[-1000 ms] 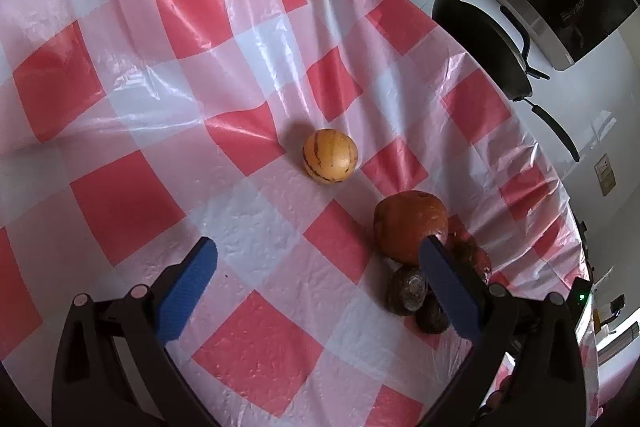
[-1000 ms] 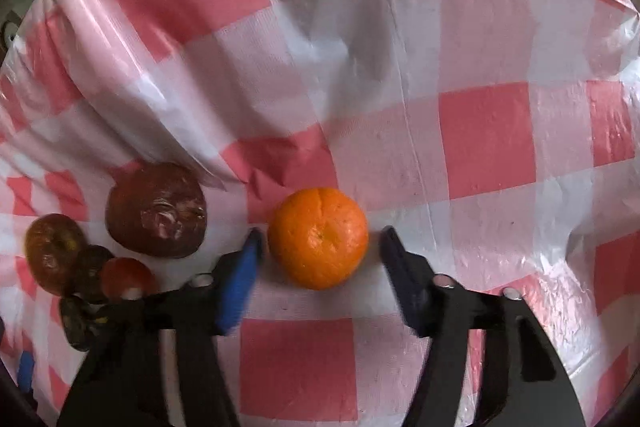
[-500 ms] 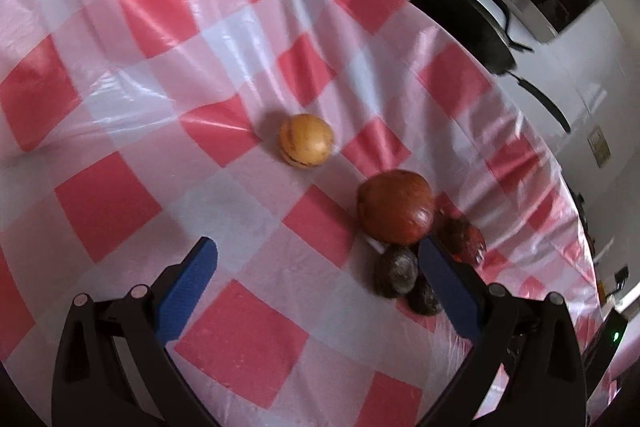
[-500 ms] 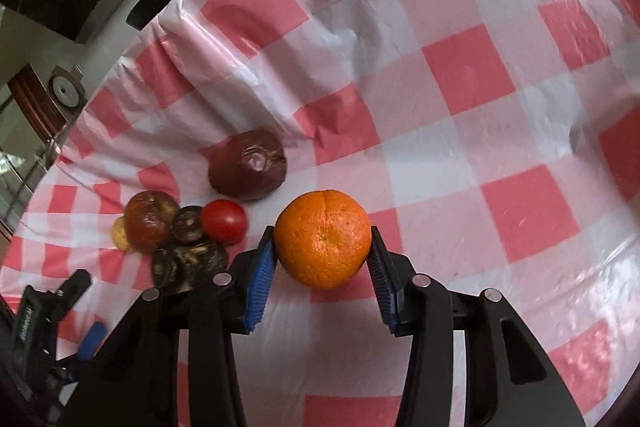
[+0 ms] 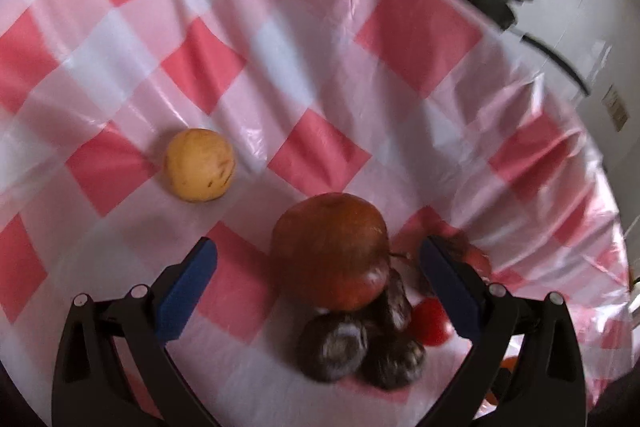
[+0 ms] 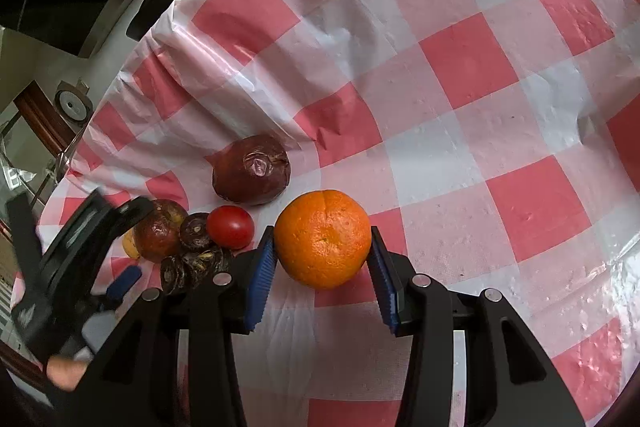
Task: Organize fruits
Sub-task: 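Grasp an orange with the right tool while the left tool grasps the large red apple, then carry the orange and apple to the white box and open both tools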
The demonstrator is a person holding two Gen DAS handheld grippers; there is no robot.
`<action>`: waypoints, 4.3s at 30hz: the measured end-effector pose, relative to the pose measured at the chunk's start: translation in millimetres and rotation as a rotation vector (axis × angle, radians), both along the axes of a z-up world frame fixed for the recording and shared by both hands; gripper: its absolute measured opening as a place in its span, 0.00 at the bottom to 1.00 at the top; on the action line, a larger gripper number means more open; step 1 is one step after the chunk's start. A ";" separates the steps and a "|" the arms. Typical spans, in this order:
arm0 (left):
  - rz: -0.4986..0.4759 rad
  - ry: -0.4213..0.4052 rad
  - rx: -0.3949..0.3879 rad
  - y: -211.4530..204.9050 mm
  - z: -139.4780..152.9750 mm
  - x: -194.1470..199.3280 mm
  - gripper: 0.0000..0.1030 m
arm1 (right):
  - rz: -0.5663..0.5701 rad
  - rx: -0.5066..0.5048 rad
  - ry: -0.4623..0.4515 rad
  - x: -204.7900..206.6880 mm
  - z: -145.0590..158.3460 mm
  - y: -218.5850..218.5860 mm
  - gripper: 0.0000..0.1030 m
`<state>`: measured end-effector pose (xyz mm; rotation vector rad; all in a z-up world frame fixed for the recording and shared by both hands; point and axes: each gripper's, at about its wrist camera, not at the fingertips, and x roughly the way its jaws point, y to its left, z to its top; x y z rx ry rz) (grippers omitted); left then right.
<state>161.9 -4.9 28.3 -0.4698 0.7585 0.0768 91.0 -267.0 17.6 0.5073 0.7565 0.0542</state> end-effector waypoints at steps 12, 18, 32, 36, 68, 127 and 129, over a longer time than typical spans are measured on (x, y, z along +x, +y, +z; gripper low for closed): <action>-0.125 0.067 0.137 -20.0 -6.1 26.3 0.66 | 0.010 -0.003 0.006 2.4 -0.4 3.5 0.44; -0.088 0.023 0.052 1.6 -2.5 11.0 0.65 | 0.021 0.006 -0.003 1.5 -0.4 3.1 0.44; 0.123 -0.141 0.077 65.2 21.1 -99.1 0.64 | 0.018 0.033 -0.021 -1.3 -0.3 -2.5 0.44; 0.150 -0.148 0.060 93.4 24.0 -147.7 0.64 | 0.014 0.027 -0.031 -5.4 1.3 -1.8 0.44; 0.241 -0.210 0.110 250.1 28.7 -412.8 0.64 | 0.593 -0.074 -0.076 -266.3 37.7 216.6 0.44; 0.211 0.328 0.185 379.2 -142.7 -496.4 0.68 | 1.645 -0.746 0.160 -470.8 -144.6 522.2 0.57; 0.225 0.317 0.176 383.6 -137.6 -498.2 0.76 | 1.646 -0.748 0.135 -472.7 -139.7 520.4 0.61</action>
